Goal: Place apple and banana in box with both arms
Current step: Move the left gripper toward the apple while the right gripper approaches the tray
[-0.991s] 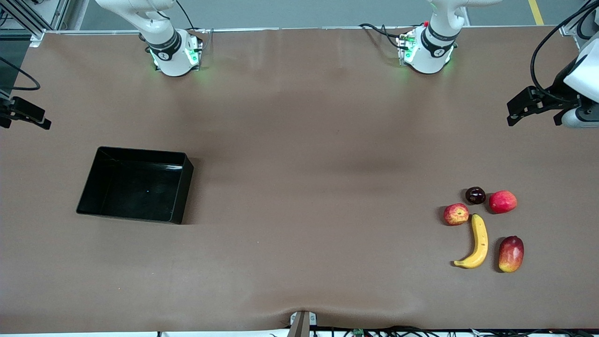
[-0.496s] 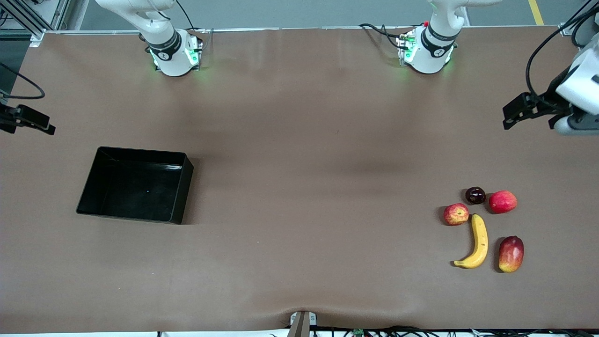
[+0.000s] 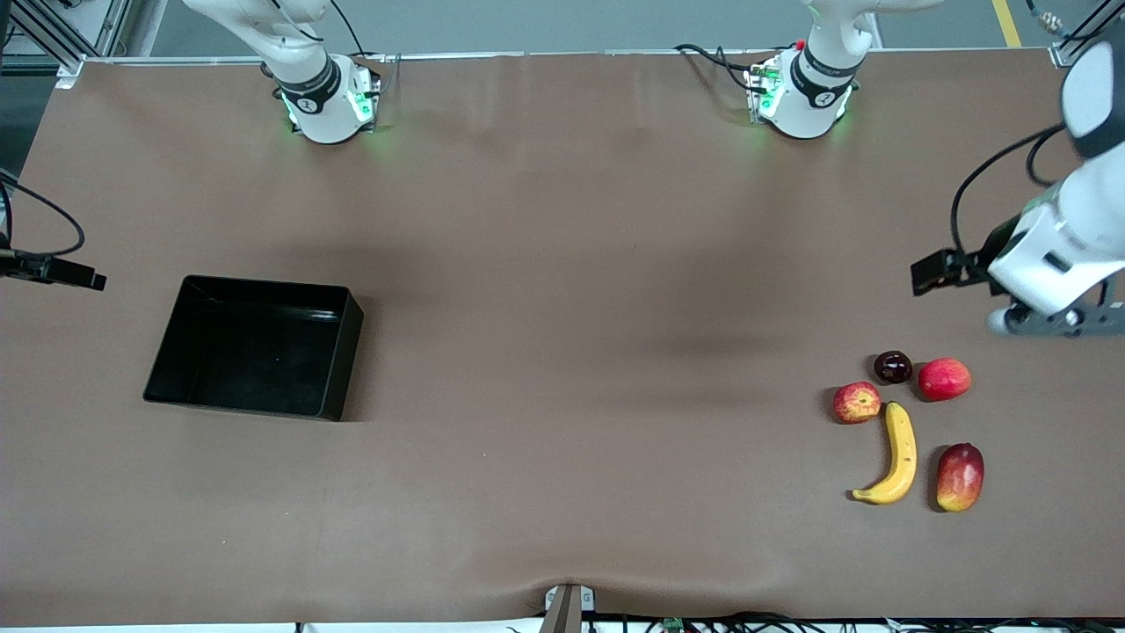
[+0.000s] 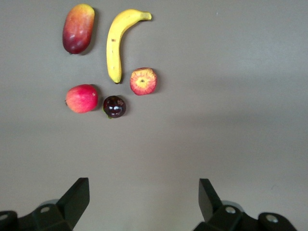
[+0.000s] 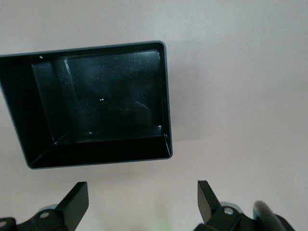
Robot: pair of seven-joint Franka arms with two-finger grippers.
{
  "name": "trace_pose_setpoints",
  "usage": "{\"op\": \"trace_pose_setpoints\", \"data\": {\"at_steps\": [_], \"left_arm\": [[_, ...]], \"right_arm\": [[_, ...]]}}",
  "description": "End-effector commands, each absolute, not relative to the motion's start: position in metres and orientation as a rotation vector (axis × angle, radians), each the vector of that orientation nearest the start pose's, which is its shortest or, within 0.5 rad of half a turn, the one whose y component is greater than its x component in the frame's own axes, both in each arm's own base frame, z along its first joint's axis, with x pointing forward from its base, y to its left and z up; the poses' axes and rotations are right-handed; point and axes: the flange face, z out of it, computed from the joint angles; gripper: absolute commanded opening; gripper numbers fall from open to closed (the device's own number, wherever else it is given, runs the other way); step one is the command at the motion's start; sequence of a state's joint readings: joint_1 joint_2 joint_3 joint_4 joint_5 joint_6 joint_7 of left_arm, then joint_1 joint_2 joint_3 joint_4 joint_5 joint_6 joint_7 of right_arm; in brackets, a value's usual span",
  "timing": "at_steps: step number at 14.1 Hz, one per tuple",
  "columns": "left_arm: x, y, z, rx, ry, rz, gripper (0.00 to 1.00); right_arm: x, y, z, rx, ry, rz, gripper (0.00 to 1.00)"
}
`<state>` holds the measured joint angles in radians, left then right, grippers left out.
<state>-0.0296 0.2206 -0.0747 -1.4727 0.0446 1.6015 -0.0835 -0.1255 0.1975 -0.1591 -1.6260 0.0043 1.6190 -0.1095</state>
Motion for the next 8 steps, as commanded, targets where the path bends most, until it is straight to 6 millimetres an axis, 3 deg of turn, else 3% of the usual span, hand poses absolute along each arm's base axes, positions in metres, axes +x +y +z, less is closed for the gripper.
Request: {"op": "trace_pose_setpoints", "data": {"at_steps": [1,3,5,6,8], "left_arm": [[0.626,-0.063,0.515,-3.116,-0.026,0.134,1.00],[0.625,-0.077,0.494,-3.111,-0.104,0.120,1.00],[0.624,-0.082,0.472,-3.111,-0.116,0.110,1.00],[0.623,-0.083,0.461,-3.111,-0.114,0.110,1.00],[0.620,-0.081,0.441,-3.107,-0.111,0.104,1.00]], "right_arm": [[0.588,-0.170,0.460,-3.054,0.294,0.377,1.00],[0.599,-0.177,0.437,-2.976,0.293,0.322,1.00],[0.611,-0.187,0.394,-2.969,0.044,0.305,1.00],[0.614,-0.205,0.371,-2.970,-0.030,0.277,1.00],[0.615,-0.216,0.340,-2.969,-0.085,0.274,1.00]]}}
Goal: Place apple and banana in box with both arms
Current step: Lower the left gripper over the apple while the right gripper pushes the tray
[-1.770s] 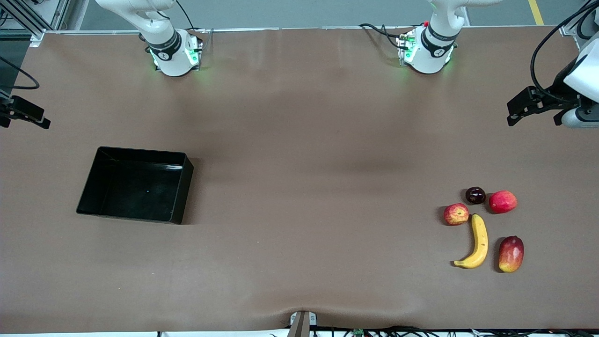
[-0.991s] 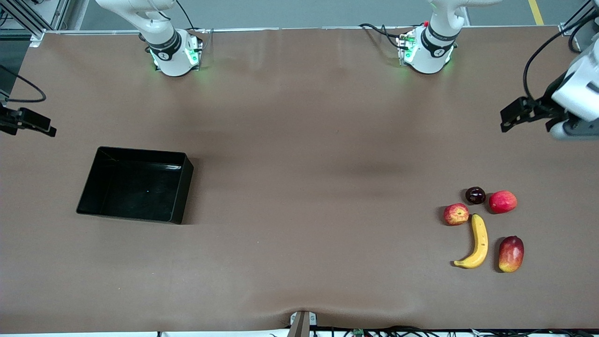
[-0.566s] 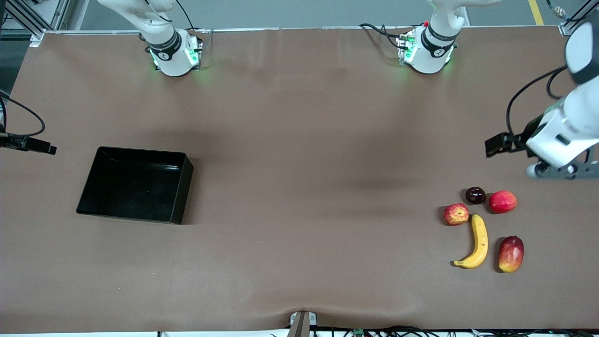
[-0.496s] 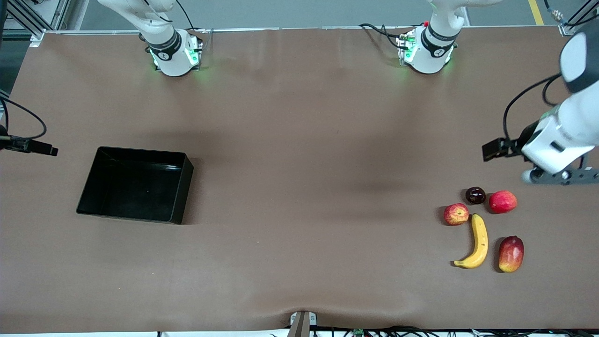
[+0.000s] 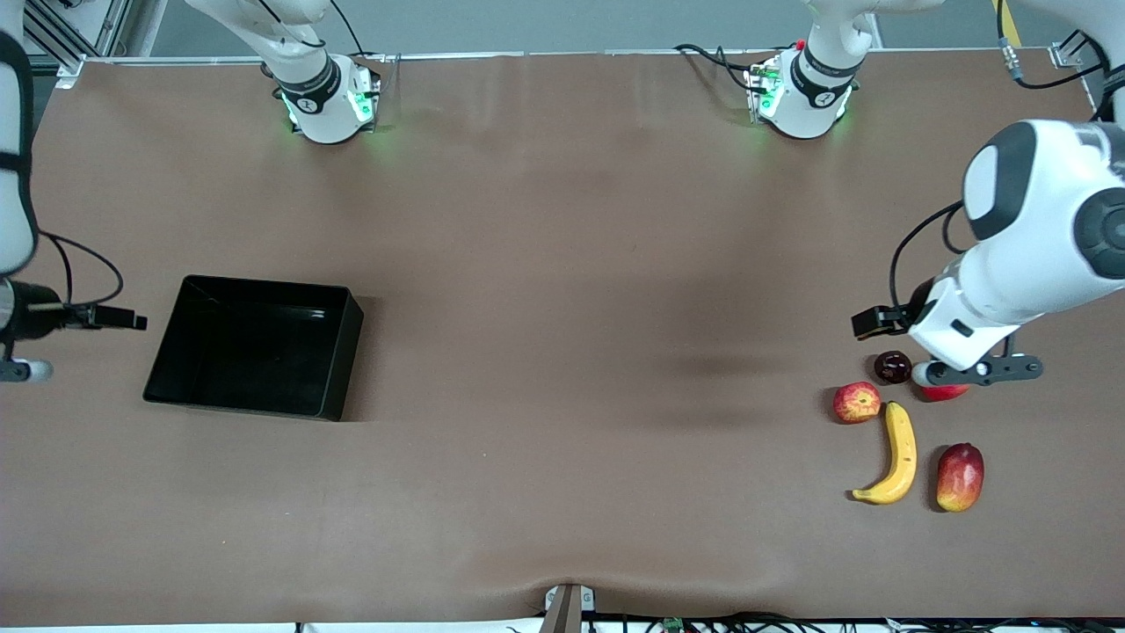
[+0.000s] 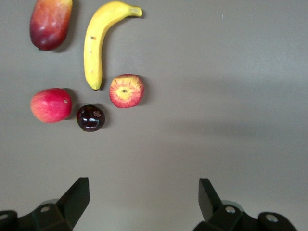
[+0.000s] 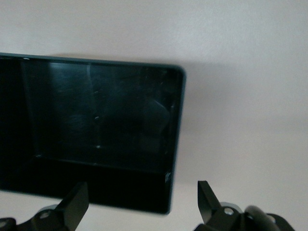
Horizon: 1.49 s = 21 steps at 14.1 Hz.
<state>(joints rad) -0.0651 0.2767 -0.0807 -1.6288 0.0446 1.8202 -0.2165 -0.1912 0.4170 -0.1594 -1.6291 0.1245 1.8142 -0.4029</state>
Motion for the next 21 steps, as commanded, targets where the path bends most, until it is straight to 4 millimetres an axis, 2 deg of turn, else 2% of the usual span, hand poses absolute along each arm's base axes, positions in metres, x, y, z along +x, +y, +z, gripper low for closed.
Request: {"op": "trace_pose_setpoints", "data": {"at_steps": [1,2,5,7,8,9,10,15,19,21], "left_arm": [[0.621,-0.077,0.432,-3.107,-0.117,0.089,1.00],[0.622,-0.074,0.423,-3.110,-0.115,0.068,1.00],[0.635,-0.074,0.385,-3.116,-0.111,0.057,1.00],[0.642,-0.065,0.358,-3.074,-0.030,0.073,1.00],[0.645,-0.060,0.346,-3.039,-0.003,0.067,1.00],[0.648,-0.056,0.334,-3.028,0.007,0.069,1.00],[0.651,-0.050,0.324,-3.030,-0.003,0.063,1.00],[0.657,-0.035,0.283,-3.034,-0.003,0.088,1.00],[0.661,-0.029,0.262,-3.049,-0.021,0.084,1.00],[0.662,-0.030,0.256,-3.056,-0.026,0.083,1.00]], "right_arm": [[0.615,-0.215,0.334,-2.969,-0.085,0.280,1.00],[0.611,-0.216,0.327,-2.970,-0.069,0.288,1.00],[0.596,-0.225,0.278,-3.017,-0.025,0.203,1.00],[0.589,-0.220,0.263,-3.015,-0.038,0.216,1.00],[0.586,-0.220,0.260,-3.012,-0.035,0.225,0.90],[0.582,-0.224,0.256,-3.004,-0.023,0.245,0.49],[0.575,-0.227,0.249,-2.995,-0.011,0.266,0.00],[0.576,-0.222,0.249,-2.995,-0.006,0.273,0.00],[0.576,-0.220,0.249,-2.992,-0.018,0.276,0.00],[0.580,-0.216,0.257,-2.972,-0.013,0.298,0.00]]}}
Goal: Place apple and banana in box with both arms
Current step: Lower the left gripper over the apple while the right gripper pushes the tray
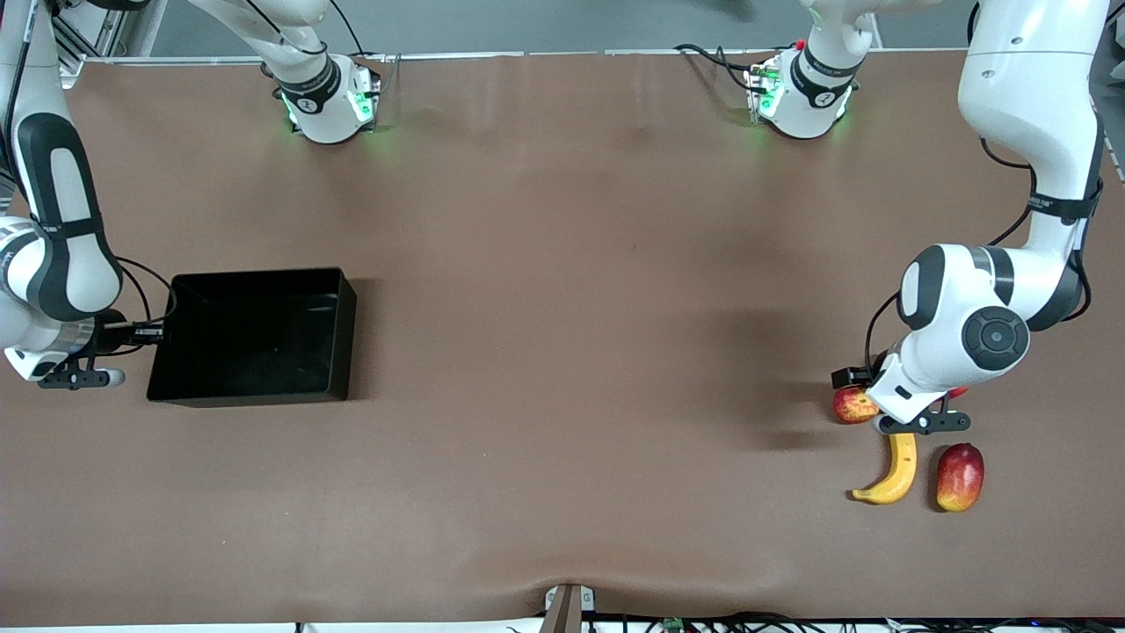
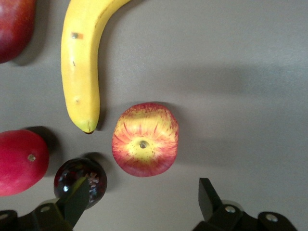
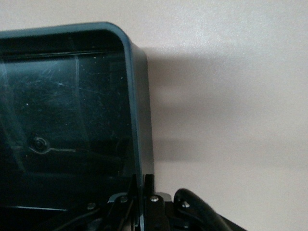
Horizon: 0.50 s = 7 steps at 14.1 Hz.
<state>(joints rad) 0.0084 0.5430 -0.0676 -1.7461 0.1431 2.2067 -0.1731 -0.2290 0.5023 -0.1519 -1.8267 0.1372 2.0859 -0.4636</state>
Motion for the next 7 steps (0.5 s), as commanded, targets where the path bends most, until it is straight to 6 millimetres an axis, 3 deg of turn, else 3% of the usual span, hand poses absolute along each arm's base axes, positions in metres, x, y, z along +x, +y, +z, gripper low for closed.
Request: {"op": "trace_pose_setpoints", "data": {"at_steps": [1,7], "left_arm": [[0.664,-0.031,0.253,-3.059,-0.029,0.072,1.00],[0.681,-0.032,0.229,-3.072,-0.031,0.031,1.00]], "right_arm": [[0.584,-0.214,0.265,-2.954,-0.015,0.316,0.00],[0.612,-0.170,0.318,-2.843,0.003,0.355,0.00]]}}
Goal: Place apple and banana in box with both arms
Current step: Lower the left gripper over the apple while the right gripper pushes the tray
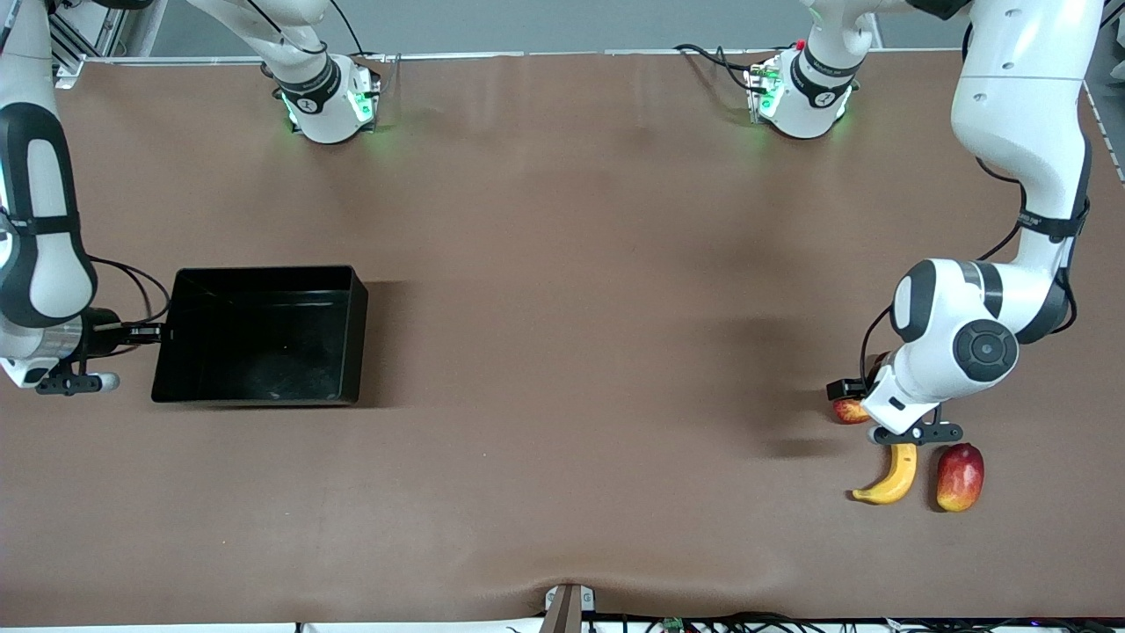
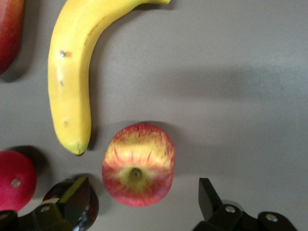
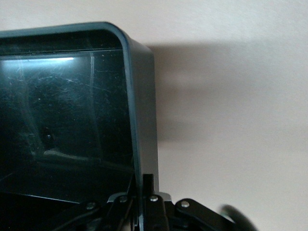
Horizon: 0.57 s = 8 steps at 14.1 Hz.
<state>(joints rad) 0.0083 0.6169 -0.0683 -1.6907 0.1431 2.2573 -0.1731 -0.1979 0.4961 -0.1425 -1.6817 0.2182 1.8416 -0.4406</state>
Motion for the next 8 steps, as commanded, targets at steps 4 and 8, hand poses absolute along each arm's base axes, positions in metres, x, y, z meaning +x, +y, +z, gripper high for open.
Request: {"op": "trace_pose_setpoints", "data": {"at_steps": [4,8], "left_arm": [[0.680,-0.034,0.215,-3.077,-0.035,0.043,0.76],[0.681,-0.031,0.220,-3.076,-0.022,0.032,0.20]], "right_arm": [[0.633,-0.094,0.340,-2.815,0.078,0.347,0.00],[0.647,0.012,0.358,-2.854,0.029,0.349,0.00]]}}
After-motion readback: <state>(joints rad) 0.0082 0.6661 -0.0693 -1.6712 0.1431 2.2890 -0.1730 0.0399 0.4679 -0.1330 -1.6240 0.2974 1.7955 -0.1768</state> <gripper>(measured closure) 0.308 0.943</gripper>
